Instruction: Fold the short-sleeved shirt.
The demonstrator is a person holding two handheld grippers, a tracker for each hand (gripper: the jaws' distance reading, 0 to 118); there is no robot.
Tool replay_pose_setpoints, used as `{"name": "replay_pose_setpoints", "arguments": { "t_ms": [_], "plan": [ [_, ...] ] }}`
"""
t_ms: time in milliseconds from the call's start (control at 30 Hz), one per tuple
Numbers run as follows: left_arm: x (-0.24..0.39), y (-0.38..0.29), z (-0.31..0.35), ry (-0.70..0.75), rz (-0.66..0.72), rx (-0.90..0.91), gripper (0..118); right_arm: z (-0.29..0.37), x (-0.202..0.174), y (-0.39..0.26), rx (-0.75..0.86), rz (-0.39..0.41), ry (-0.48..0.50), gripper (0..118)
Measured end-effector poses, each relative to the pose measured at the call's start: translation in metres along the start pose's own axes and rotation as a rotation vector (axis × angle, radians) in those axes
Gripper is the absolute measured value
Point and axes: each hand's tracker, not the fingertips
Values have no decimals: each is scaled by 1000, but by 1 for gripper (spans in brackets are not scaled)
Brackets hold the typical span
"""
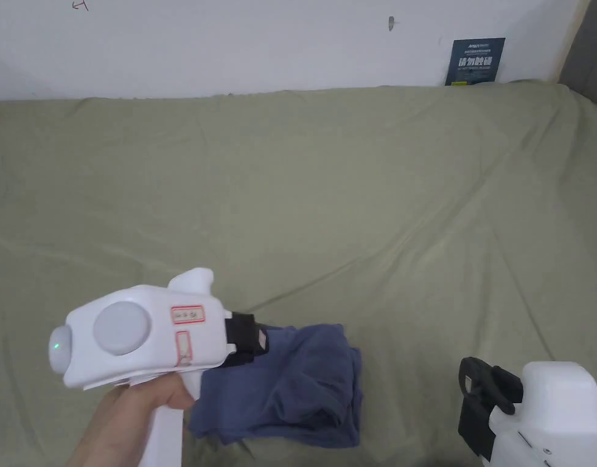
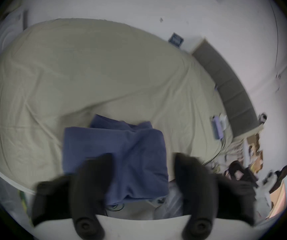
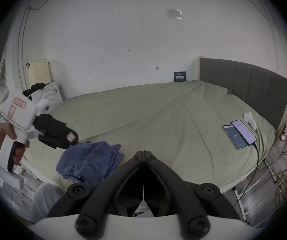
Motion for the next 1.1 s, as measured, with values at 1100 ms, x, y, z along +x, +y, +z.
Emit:
{"name": "replay_pose_setpoints", "arguments": {
  "t_ms": [1100],
  "plan": [
    [-54,24,36,-7,-74,3,0,-135,-49,17,-391,-202,607,0]
  ]
}}
